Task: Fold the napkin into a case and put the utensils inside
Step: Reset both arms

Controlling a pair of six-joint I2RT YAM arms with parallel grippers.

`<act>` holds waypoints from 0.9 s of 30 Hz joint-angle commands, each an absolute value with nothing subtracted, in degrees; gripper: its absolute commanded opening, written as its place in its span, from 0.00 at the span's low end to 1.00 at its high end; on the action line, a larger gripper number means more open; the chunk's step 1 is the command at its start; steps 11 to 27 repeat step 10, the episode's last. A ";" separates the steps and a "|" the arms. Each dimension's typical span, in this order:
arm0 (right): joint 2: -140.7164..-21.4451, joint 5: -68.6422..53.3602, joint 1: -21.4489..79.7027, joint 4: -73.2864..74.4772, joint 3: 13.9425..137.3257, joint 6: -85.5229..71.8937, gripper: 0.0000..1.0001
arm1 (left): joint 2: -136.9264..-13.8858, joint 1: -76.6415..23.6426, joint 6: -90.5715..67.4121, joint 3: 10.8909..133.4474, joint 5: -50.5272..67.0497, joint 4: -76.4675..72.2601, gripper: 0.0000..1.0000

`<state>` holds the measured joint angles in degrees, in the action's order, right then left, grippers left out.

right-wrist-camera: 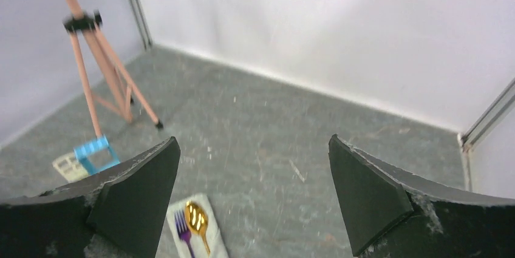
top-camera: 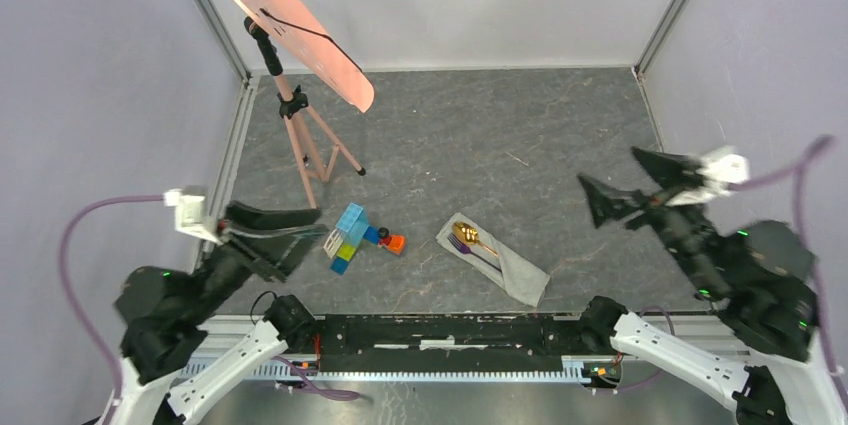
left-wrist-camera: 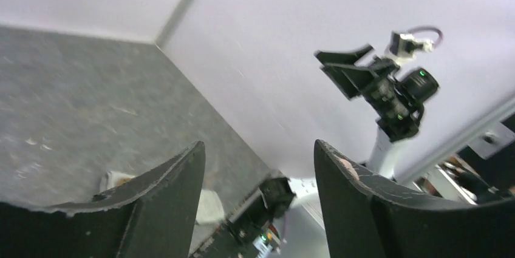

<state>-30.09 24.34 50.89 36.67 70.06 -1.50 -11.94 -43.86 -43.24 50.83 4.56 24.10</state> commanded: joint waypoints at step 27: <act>-23.47 28.99 50.99 36.18 75.97 3.59 0.98 | -21.47 -43.77 -22.85 85.42 -11.16 49.48 0.90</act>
